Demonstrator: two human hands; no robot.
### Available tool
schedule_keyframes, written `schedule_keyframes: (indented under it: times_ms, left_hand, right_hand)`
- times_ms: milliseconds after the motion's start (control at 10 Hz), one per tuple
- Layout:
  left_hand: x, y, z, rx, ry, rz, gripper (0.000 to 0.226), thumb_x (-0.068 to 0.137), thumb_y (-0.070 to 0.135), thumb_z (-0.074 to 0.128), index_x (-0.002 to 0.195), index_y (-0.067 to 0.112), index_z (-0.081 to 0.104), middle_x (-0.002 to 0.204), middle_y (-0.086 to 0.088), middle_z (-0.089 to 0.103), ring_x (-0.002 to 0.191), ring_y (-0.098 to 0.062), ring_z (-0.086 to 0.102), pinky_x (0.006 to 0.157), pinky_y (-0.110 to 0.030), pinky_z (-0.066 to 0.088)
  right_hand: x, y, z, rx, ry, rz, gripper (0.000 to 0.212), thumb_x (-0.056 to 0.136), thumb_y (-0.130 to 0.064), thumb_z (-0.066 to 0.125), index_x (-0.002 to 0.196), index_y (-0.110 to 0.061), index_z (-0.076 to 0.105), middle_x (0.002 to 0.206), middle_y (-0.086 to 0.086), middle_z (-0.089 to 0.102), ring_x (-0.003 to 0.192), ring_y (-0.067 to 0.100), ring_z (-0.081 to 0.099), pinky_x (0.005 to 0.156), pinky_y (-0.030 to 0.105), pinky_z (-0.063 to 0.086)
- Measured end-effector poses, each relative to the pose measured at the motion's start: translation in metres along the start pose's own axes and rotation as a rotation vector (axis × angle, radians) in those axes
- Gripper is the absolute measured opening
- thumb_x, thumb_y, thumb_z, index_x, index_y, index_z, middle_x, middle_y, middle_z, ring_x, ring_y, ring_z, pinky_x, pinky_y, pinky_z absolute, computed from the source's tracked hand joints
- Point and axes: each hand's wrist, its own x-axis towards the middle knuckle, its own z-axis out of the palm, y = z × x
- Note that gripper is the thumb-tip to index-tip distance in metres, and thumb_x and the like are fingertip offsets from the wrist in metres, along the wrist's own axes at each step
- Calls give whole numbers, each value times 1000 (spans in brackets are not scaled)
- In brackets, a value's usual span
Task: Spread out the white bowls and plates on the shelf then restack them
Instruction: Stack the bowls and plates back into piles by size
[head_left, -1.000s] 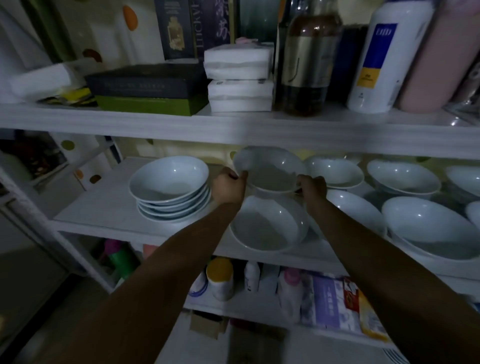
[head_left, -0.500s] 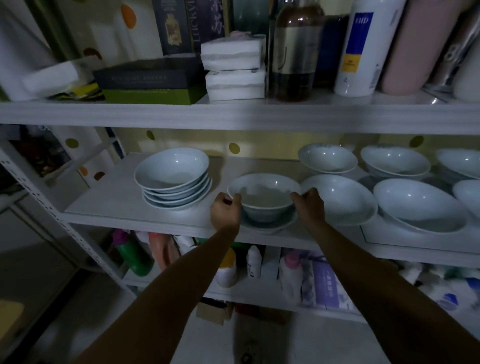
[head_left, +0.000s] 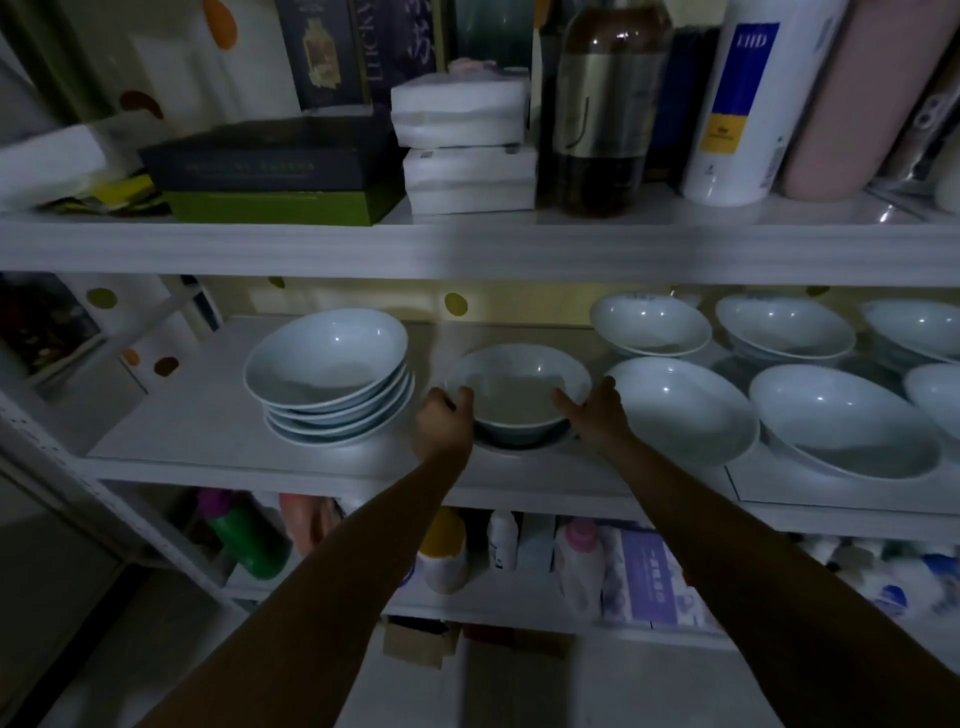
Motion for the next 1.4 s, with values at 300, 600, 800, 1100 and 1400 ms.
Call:
schedule_keyframes:
  times_ms: [300,600,800,1100,1400]
  left_hand:
    - [57,30,-13,817,-65,415,56,99,48,26,100,9,67,100,-12,69,90,-29,66,67,-28,42]
    - [58,105,66,58,-226,256,33,96,18,43,124,2,51,125,-20,57,116,-33,55,93,-32,42]
    - [55,155,141,-396,-469,-77,50,95,11,46,142,-1,32,128,-22,51,98,-25,50,80,-32,40]
    - [51,177,202,-298,-510,-212,39,97,7,48,132,-8,40,115,-23,49,108,-36,56,73,-35,43]
    - [52,186,217,-546,-392,-335,37,93,-5,49,129,-10,43,124,-28,53,111,-44,59,88,-46,54]
  right_hand:
    - [54,9,-49,-344,39,71,59,96,-50,34,111,-4,67,115,17,67,108,33,61,97,40,47]
    - [91,28,-116,-208,251,207,45,102,-25,33,135,4,44,138,29,44,127,40,44,106,42,35]
    - [137,53,-147,-272,50,122,40,102,-22,36,136,-1,44,136,17,50,125,30,49,101,32,39]
    - [186,68,-161,276,-33,214,44,95,-19,53,132,4,46,124,24,55,102,34,58,90,38,47]
    - [193,70,-178,662,-212,287,44,93,-19,57,133,-2,50,124,15,58,95,29,58,76,33,51]
